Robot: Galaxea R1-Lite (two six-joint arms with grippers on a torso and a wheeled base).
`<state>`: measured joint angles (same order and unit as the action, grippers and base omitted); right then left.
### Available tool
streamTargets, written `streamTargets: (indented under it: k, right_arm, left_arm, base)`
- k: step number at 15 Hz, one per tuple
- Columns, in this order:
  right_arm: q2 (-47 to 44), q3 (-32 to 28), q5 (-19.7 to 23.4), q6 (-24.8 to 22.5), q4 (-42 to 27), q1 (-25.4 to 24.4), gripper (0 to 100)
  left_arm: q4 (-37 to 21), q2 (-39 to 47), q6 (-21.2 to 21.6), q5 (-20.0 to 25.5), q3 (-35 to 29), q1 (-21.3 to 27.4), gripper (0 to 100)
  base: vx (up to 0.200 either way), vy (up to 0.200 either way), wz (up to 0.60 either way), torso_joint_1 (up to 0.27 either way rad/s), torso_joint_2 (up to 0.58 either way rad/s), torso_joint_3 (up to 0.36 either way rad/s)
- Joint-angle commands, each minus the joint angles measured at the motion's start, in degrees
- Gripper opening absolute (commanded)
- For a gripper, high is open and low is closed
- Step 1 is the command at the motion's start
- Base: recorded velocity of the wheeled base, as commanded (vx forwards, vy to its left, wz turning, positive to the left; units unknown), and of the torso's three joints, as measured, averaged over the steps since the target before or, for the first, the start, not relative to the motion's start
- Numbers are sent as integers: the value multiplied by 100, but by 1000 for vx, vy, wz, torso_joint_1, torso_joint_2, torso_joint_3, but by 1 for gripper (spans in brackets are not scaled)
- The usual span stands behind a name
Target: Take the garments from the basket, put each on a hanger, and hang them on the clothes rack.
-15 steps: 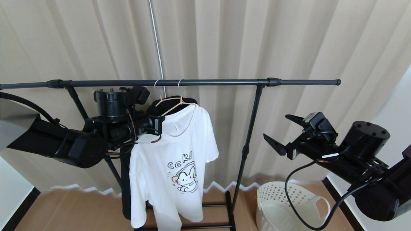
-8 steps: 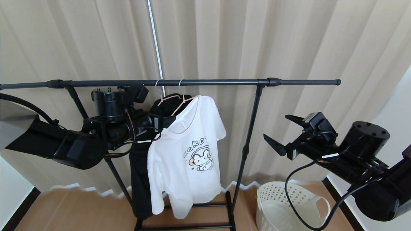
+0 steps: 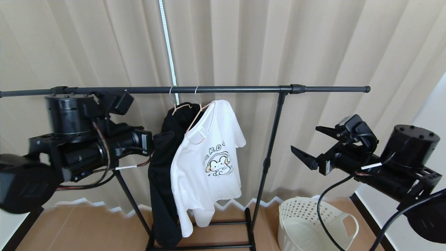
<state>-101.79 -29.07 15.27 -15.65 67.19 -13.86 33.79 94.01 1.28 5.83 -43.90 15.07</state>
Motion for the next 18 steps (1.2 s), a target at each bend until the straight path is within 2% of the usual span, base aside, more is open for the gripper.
streamTargets:
  k: [1, 3, 4, 6, 7, 8, 9, 10, 11, 13, 14, 16, 18]
  right_arm:
    - [2691, -459, -95, 282, -2738, -205, 100]
    - [3289, -503, -130, 282, -3617, -363, 100]
    - [3754, -327, -253, 282, -3898, -477, 100]
    - [4598, 754, -939, 300, -3872, -644, 100]
    - [5187, 1554, -1202, 308, -3854, -723, 100]
    - [5451, 1879, -1273, 300, -3863, -732, 100]
    - [6286, 2626, -1378, 273, -3942, -715, 100]
    - [6848, 2907, -1457, 273, -4039, -697, 100]
    - [7806, 2907, -1651, 273, -5050, -600, 100]
    - [9177, 2864, -1651, 264, -6781, -468, 100]
    - [9379, 2732, -1651, 273, -7036, -354, 100]
    - [9643, 2644, -1659, 300, -7194, 279, 100]
    - [9766, 2644, -1598, 317, -7203, 1175, 100]
  left_arm:
    - [-101, -1922, 13, -3, 1498, -83, 100]
    - [-92, -2520, 57, -3, 1999, -127, 100]
    - [-83, -2880, 48, -3, 2298, -127, 100]
    - [-83, -3750, 101, -11, 3080, -127, 100]
    - [-101, -4269, 232, -11, 3564, -127, 100]
    - [-101, -4462, 285, -11, 3757, -127, 100]
    - [-101, -4972, 329, -11, 4276, -136, 100]
    - [-154, -5297, 338, -11, 4390, -136, 100]
    - [-1296, -5965, 180, -11, 4390, -153, 100]
    - [-3379, -7310, 180, 33, 4390, -118, 100]
    - [-3713, -7529, 215, 6, 4293, -92, 100]
    - [-3669, -7723, 188, -47, 4293, -355, 100]
    - [-3669, -8109, 285, -381, 4311, -1155, 100]
  base:
    - [0, 0, 0, 0, 0, 0]
    - [0, 0, 0, 0, 0, 0]
    - [0, 0, 0, 0, 0, 0]
    - [0, 0, 0, 0, 0, 0]
    - [0, 0, 0, 0, 0, 0]
    - [0, 0, 0, 0, 0, 0]
    - [0, 0, 0, 0, 0, 0]
    - [0, 0, 0, 0, 0, 0]
    - [0, 0, 0, 0, 0, 0]
    - [0, 0, 0, 0, 0, 0]
    - [0, 0, 0, 0, 0, 0]
    - [0, 0, 0, 0, 0, 0]
    - [0, 0, 0, 0, 0, 0]
